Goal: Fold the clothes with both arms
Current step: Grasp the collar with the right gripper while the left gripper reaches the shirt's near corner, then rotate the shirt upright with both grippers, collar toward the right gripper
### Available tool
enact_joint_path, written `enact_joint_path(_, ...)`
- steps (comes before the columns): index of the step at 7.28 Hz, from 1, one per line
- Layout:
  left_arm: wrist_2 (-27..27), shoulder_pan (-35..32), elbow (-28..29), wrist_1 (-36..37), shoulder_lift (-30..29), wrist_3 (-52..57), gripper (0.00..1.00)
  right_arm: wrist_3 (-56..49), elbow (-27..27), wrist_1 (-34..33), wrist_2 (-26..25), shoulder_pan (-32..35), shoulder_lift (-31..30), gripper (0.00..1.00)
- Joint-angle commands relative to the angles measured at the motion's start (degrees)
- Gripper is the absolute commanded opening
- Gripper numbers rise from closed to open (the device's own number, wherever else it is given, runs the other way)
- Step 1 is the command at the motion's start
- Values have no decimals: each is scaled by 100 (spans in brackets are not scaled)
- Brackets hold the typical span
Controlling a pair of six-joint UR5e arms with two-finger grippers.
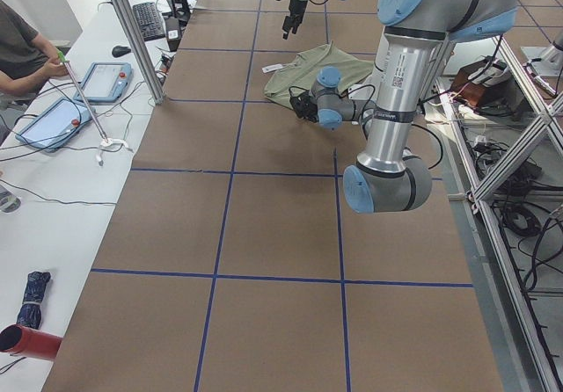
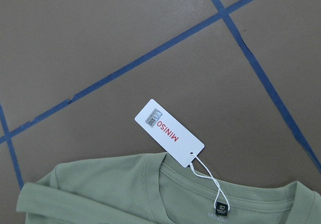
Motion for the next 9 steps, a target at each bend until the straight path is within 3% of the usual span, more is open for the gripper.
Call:
enact_joint_path(1,-91,-1402,1097,5,-968,872,0,26,19,-6,-79,0,0,100)
enact_joint_path(2,-231,-1905,2193,-48,-1748,1335,0,26,19,-6,-71,17,-9,100)
enact_joint_path(4,-434,-2489,4757,-1770,-2980,1445,0,70,11,2,-54,-44,9,100)
enact_joint_path(5,-452,-2560,5145,-2032,-3178,1471,0,79,-50,2,-71,-97,244,100)
enact_joint_path(6,-583,-2561,5148,-2043,-3197,1524,28,79,-129,2,-80,-123,394,100)
enact_joint_path(7,-906,-2648,4766,-2035,-3110,1568,67,79,-304,2,-141,-219,604,100)
enact_joint_path(9,-1705,-2658,3145,-1973,-2018,1533,68,62,-594,-68,-326,-570,895,100)
